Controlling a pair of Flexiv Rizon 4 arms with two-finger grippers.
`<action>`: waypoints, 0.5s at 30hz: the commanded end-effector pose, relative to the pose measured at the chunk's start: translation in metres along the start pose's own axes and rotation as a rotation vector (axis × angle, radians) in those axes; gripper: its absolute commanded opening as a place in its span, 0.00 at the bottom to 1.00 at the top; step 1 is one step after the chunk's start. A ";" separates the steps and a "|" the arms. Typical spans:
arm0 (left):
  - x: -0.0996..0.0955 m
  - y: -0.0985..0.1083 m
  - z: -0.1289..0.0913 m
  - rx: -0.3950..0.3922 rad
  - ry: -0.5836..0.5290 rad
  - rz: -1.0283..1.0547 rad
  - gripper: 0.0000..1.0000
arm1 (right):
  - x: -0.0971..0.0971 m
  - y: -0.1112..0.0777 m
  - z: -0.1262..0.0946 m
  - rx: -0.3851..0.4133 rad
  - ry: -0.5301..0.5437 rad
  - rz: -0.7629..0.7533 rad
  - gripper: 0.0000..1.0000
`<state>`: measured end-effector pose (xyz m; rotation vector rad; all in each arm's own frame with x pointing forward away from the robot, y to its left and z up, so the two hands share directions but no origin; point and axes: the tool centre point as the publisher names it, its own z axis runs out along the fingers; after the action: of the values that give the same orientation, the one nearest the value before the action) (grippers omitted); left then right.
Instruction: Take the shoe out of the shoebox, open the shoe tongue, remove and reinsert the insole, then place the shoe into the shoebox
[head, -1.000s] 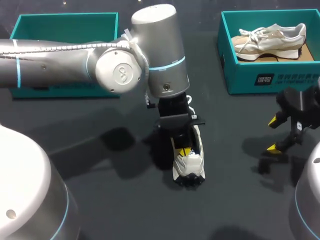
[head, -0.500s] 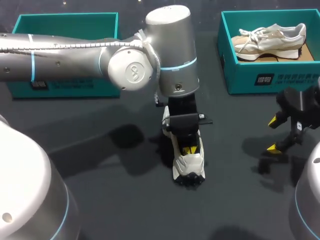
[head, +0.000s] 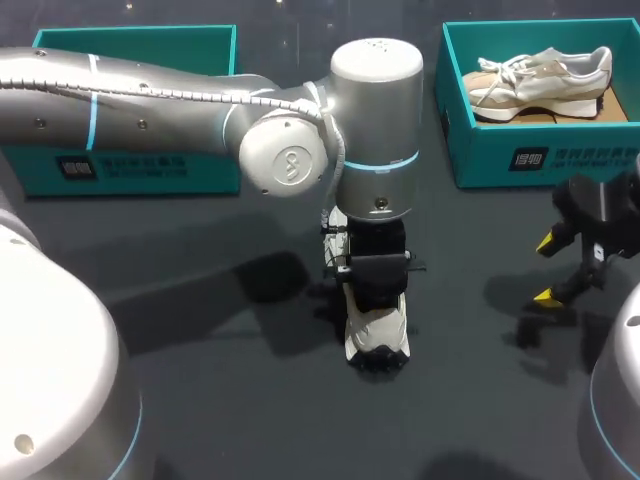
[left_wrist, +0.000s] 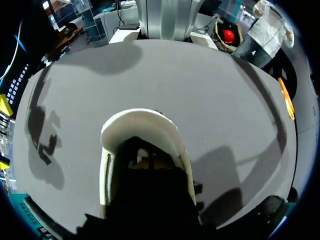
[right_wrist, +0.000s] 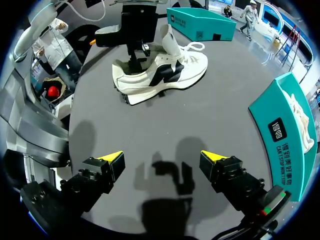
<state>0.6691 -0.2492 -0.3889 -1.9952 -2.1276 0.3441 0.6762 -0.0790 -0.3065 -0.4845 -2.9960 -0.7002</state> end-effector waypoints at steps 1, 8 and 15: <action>-0.010 0.012 0.021 0.006 0.011 -0.017 0.00 | 0.002 0.000 0.000 0.002 -0.003 0.001 1.00; -0.010 0.002 -0.009 -0.050 -0.042 -0.007 0.00 | 0.002 0.000 0.000 0.002 -0.003 0.001 1.00; -0.006 -0.009 -0.023 -0.114 -0.020 -0.023 0.00 | 0.002 0.000 0.000 0.002 -0.003 0.001 1.00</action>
<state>0.6738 -0.2623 -0.3743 -2.0214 -2.1985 0.2940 0.6762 -0.0791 -0.3065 -0.4846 -2.9960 -0.7002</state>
